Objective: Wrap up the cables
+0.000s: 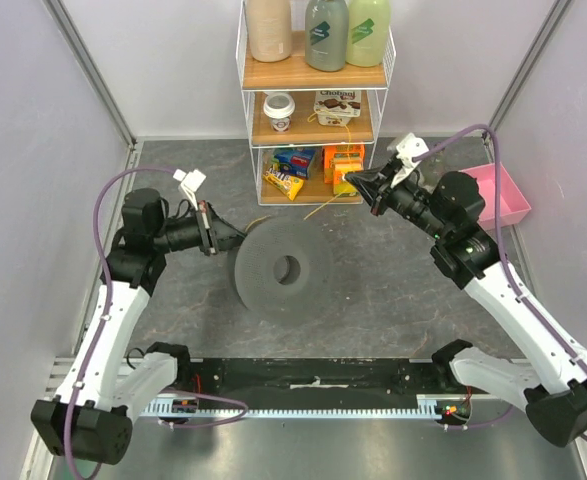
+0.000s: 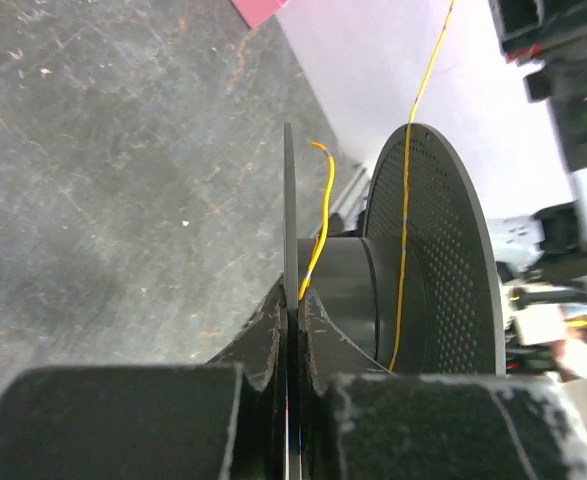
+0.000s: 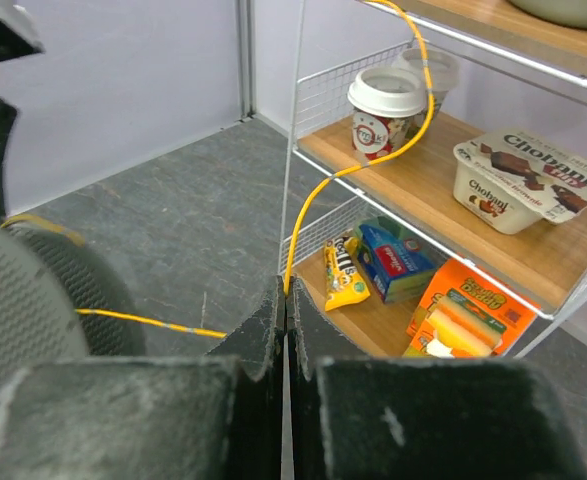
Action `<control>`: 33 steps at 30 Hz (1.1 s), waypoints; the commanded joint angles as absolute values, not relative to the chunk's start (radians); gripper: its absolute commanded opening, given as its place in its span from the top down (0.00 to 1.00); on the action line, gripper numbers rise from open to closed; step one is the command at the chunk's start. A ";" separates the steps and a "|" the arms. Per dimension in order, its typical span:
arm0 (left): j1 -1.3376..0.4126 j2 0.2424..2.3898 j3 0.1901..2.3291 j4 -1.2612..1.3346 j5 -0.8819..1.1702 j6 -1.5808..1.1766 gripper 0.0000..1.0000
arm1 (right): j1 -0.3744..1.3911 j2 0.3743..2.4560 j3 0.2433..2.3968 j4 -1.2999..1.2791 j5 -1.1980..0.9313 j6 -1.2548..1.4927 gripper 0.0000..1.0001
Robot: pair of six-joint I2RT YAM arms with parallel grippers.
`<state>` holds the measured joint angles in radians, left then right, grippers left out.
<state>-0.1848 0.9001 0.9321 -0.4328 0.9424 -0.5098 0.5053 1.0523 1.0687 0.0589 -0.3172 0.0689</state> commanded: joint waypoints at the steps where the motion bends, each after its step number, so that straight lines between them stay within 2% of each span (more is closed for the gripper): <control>1: -0.077 0.911 0.856 -0.164 1.206 -0.918 0.98 | 0.468 0.983 1.022 0.100 -0.343 0.084 1.00; 3: -0.072 0.914 0.838 -0.014 1.210 -1.020 0.98 | 0.466 0.977 0.991 0.109 -0.386 0.129 1.00; 7: -0.074 0.925 0.831 0.109 1.264 -1.078 0.98 | 0.466 1.000 0.956 0.132 -0.407 0.207 1.00; 12: -0.040 0.930 0.833 0.133 1.255 -1.173 0.98 | 0.468 1.022 0.936 0.172 -0.393 0.230 1.00; 16: 0.064 0.972 0.886 0.126 1.198 -1.258 0.98 | 0.466 0.980 0.901 0.192 -0.414 0.267 1.00; 22: 0.097 1.020 0.998 -0.121 1.034 -1.255 0.98 | 0.508 0.946 0.896 0.209 -0.457 0.308 1.00; 33: 0.106 1.017 1.074 -0.414 0.847 -1.172 0.98 | 0.735 0.966 0.873 0.180 -0.403 0.224 1.00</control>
<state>0.0925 1.0370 1.0176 -0.2836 0.9363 -1.1809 0.6994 0.9657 0.8791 0.1638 -0.4240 0.2447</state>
